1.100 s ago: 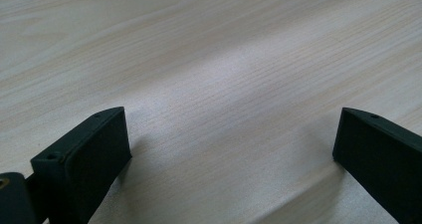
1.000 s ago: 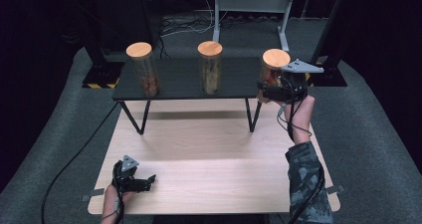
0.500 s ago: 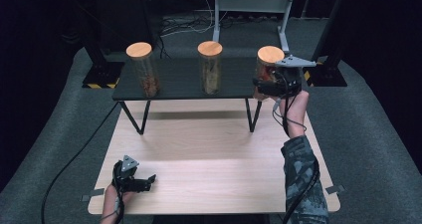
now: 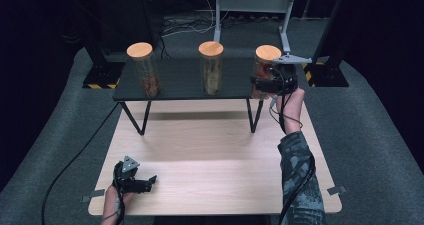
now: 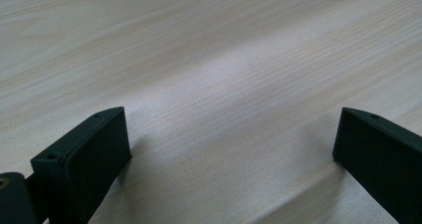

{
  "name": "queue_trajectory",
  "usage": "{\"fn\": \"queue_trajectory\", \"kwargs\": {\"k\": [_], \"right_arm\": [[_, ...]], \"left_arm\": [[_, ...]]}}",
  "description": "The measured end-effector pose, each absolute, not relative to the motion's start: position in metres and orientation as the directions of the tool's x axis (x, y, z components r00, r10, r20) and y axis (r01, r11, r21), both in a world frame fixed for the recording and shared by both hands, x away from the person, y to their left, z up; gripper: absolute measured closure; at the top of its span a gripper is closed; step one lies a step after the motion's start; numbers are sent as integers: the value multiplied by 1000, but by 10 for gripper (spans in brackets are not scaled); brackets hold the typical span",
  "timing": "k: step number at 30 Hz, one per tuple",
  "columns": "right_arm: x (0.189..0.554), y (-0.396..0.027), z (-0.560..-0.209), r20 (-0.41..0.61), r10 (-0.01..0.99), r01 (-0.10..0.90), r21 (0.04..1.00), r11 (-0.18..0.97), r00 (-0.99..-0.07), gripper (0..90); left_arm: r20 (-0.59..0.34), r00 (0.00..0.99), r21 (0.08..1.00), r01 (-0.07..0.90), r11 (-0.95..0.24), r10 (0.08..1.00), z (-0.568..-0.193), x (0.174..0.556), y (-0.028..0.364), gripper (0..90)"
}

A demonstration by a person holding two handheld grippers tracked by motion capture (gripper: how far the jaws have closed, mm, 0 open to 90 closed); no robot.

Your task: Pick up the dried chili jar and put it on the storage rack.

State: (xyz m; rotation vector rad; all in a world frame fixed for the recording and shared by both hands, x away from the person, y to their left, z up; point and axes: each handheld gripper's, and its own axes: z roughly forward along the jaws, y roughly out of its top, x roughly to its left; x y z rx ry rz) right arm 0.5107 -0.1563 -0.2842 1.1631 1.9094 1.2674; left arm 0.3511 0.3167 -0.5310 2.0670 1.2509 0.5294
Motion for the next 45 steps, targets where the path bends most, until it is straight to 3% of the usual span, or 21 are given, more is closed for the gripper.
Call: {"fn": "queue_trajectory", "kwargs": {"k": [45], "right_arm": [[528, -147, -285, 15, 895, 360, 918, 164, -446, 240]], "left_arm": [[7, 461, 712, 621, -328, 887, -531, 351, 317, 7]]}}
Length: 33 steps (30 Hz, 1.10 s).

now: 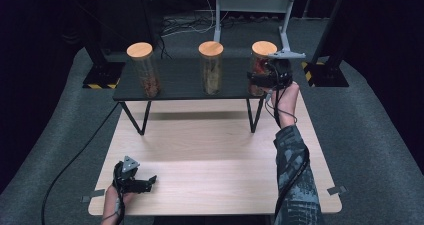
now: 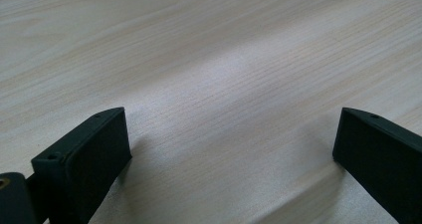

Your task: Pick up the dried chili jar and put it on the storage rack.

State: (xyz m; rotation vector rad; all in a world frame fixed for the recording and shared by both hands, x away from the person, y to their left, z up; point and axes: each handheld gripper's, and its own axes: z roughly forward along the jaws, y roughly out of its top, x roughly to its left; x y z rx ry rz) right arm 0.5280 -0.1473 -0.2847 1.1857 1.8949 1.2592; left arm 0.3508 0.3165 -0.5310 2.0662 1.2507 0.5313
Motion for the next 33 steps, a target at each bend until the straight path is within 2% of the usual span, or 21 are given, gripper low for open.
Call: {"fn": "queue_trajectory", "kwargs": {"k": [21, 24, 33], "right_arm": [[529, -148, -284, 2, 889, 380, 904, 194, -458, 219], [528, -149, -285, 9, 885, 388, 901, 195, -466, 195], [519, -152, -285, 6, 869, 434, 868, 241, -495, 46]], "left_arm": [[6, 461, 712, 621, -328, 887, -531, 351, 317, 7], [7, 461, 712, 621, -328, 887, -531, 351, 317, 7], [7, 461, 712, 621, -328, 887, -531, 351, 317, 7]]}}
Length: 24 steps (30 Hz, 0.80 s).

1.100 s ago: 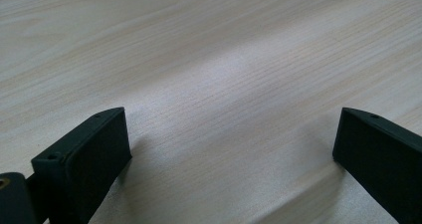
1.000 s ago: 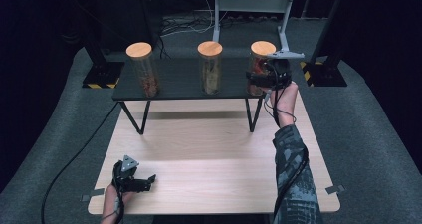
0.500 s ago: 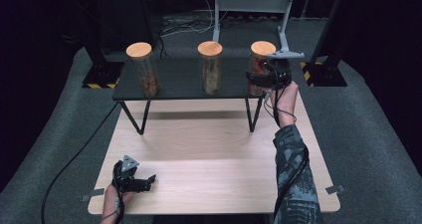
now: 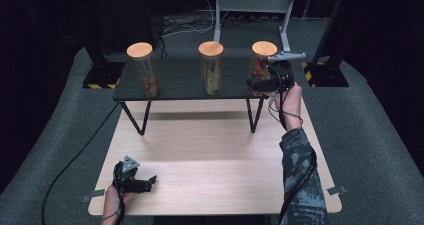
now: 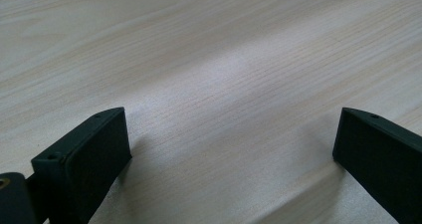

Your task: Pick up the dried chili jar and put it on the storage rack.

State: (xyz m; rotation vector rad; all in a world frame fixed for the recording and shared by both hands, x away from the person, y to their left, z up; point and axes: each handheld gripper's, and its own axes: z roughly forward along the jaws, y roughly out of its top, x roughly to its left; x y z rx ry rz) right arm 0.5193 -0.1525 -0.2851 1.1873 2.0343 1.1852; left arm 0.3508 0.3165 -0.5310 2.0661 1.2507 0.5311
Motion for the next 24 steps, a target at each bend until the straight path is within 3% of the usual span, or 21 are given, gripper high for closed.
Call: {"fn": "queue_trajectory", "kwargs": {"k": [24], "right_arm": [[471, -170, -335, 10, 836, 488, 816, 311, -549, 13]], "left_arm": [[6, 461, 711, 622, -328, 887, -531, 351, 317, 6]]}}
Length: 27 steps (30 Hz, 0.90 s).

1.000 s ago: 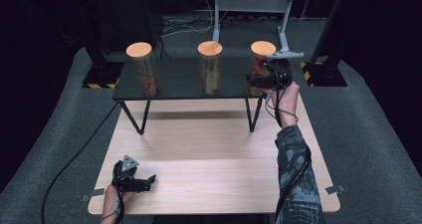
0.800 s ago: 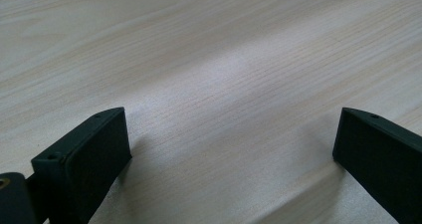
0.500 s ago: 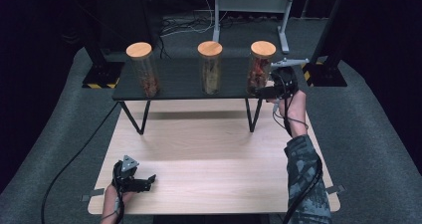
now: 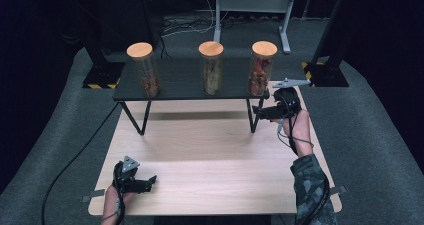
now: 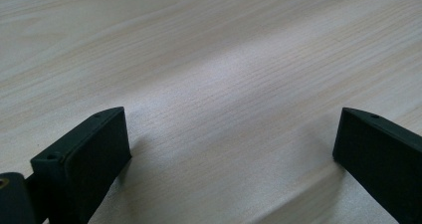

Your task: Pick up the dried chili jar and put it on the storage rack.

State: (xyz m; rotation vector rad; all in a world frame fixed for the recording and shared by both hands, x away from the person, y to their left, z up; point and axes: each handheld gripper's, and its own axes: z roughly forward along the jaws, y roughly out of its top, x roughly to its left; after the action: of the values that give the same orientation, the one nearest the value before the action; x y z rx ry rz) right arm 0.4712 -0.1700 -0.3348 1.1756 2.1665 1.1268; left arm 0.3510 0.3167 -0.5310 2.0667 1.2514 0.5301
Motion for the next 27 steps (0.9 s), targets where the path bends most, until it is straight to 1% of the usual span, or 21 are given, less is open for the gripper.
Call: {"fn": "queue_trajectory", "kwargs": {"k": [11, 18, 27], "right_arm": [[445, -155, -372, -35, 797, 487, 775, 403, -603, 9], [430, -150, -401, -32, 784, 495, 760, 422, -620, 9], [411, -149, -447, -2, 790, 529, 741, 413, -613, 10]], "left_arm": [[6, 460, 711, 623, -328, 888, -531, 351, 317, 3], [6, 460, 711, 622, -328, 888, -531, 351, 317, 4], [7, 460, 711, 622, -328, 888, -531, 351, 317, 4]]}}
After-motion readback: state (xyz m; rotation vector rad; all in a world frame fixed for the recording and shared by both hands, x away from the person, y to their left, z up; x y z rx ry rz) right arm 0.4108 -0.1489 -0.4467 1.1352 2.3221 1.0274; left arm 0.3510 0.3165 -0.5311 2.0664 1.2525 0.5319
